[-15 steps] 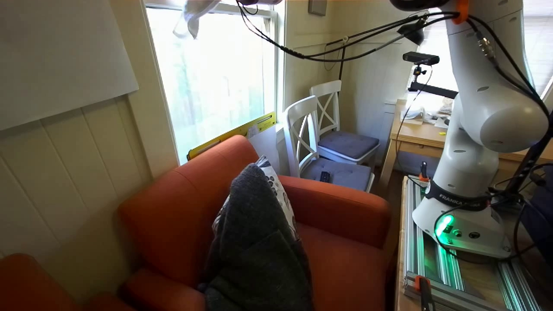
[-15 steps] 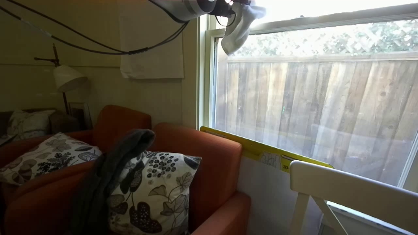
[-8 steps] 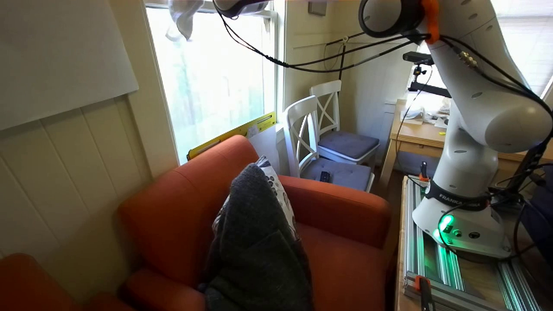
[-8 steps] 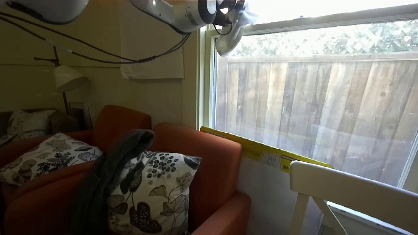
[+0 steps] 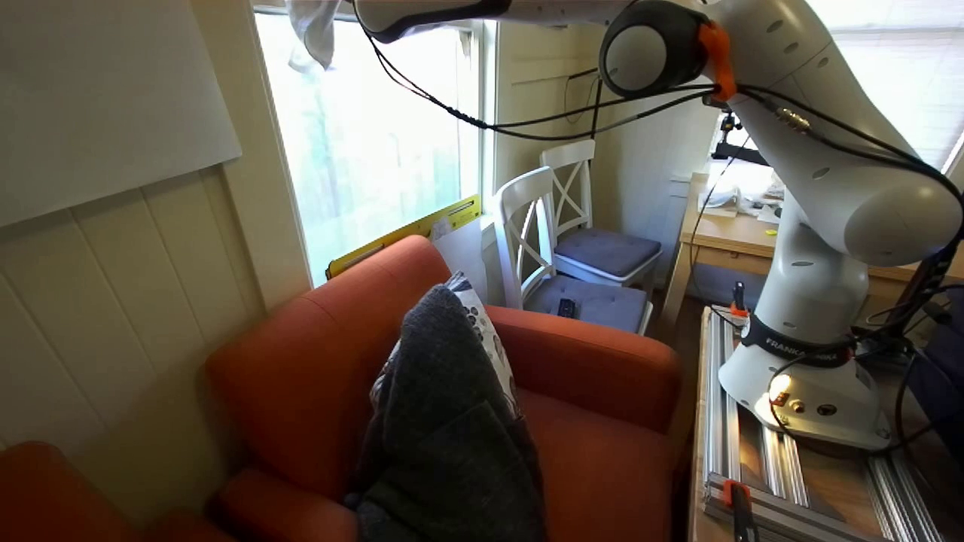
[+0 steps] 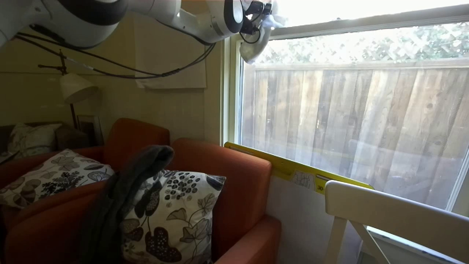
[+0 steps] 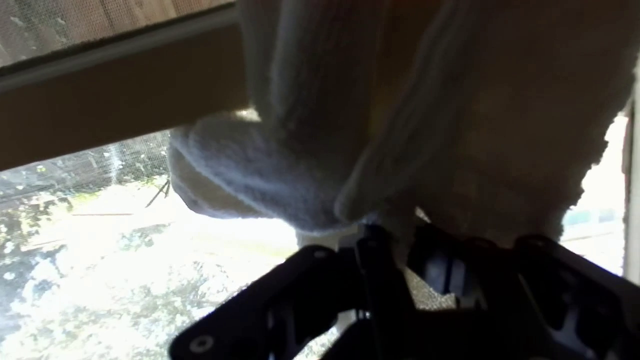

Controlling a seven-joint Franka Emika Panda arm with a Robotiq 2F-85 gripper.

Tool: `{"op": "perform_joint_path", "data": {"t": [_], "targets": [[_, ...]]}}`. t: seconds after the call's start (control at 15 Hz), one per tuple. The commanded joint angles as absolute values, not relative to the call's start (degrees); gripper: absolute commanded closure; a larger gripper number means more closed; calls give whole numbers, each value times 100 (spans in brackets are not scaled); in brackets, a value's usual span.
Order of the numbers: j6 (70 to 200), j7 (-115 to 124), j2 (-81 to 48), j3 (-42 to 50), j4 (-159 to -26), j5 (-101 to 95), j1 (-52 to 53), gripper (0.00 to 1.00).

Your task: Use the towel to wipe the window

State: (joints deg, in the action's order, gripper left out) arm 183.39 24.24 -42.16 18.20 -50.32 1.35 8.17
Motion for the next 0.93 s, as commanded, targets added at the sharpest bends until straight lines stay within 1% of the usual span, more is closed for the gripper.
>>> {"op": "perform_joint_path", "data": {"t": [0.0, 0.33, 0.47, 0.6, 0.8, 0.87], "targets": [[18045, 2770, -4709, 2445, -4235, 247, 879, 97], [16996, 4693, -5211, 4692, -3633, 100, 1034, 97], [16656, 5138, -5325, 5142, -3555, 132, 1043, 97], [16616, 5236, -5394, 5117, -3487, 168, 1004, 97], [17010, 4538, -5334, 4257, -3469, 298, 909, 97], [17320, 4029, -5251, 3657, -3493, 360, 833, 97]]}}
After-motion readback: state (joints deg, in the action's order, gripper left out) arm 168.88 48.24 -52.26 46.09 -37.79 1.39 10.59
